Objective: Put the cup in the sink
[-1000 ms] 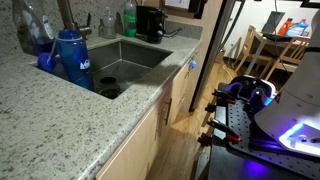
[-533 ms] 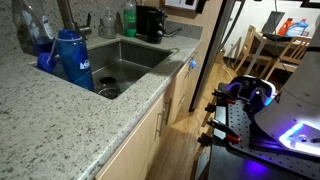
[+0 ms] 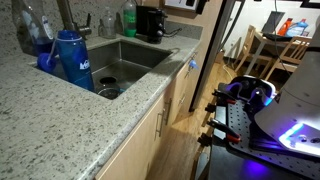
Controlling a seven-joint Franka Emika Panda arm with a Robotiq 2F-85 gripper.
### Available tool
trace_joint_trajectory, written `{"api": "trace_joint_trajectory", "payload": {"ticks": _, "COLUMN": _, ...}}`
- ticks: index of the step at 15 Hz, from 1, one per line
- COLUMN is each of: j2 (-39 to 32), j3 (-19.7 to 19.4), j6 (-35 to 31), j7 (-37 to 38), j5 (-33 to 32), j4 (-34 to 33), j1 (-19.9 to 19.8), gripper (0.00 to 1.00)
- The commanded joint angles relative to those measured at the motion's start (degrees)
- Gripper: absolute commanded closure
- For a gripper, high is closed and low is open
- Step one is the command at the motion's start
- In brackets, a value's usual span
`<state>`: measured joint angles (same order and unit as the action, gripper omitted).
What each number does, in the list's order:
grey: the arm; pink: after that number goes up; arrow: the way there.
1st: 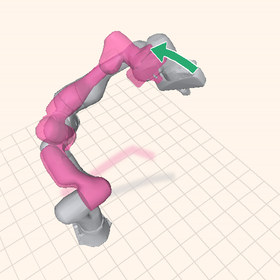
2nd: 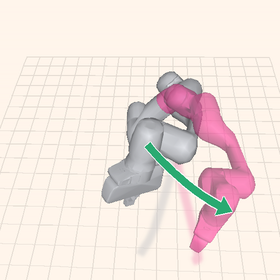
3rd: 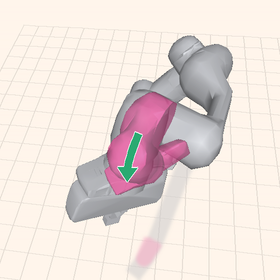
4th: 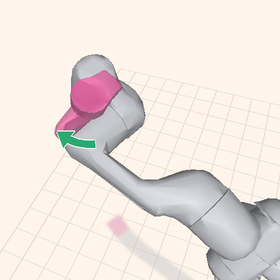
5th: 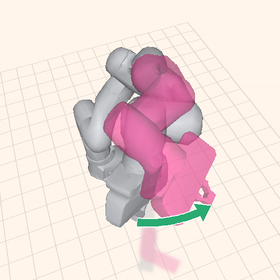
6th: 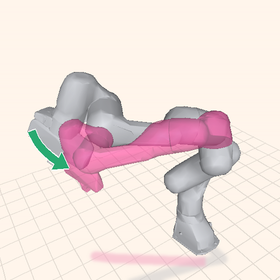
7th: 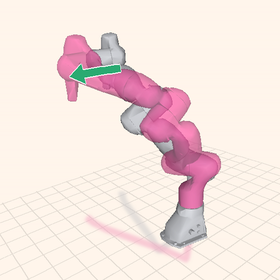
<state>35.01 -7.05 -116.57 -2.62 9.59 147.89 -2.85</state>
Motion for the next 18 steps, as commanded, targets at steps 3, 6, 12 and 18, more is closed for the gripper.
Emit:
{"api": "trace_joint_trajectory", "payload": {"ticks": 3, "j2": -6.71, "j3": 2.19, "j6": -8.18, "j7": 6.46, "j5": -4.65, "j4": -3.77, "j1": -3.47, "gripper": 0.00}}
{"api": "trace_joint_trajectory", "payload": {"ticks": 6, "j2": -10.98, "j3": 1.26, "j6": -10.36, "j7": 10.88, "j5": -4.63, "j4": -7.40, "j1": -5.57, "gripper": 0.00}}
{"api": "trace_joint_trajectory", "payload": {"ticks": 12, "j2": -19.65, "j3": -2.80, "j6": -10.59, "j7": 16.42, "j5": -2.81, "j4": -16.46, "j1": -9.74, "gripper": 0.00}}
{"api": "trace_joint_trajectory", "payload": {"ticks": 18, "j2": -26.31, "j3": -9.63, "j6": -9.51, "j7": 17.69, "j5": 3.50, "j4": -23.52, "j1": -12.93, "gripper": 0.00}}
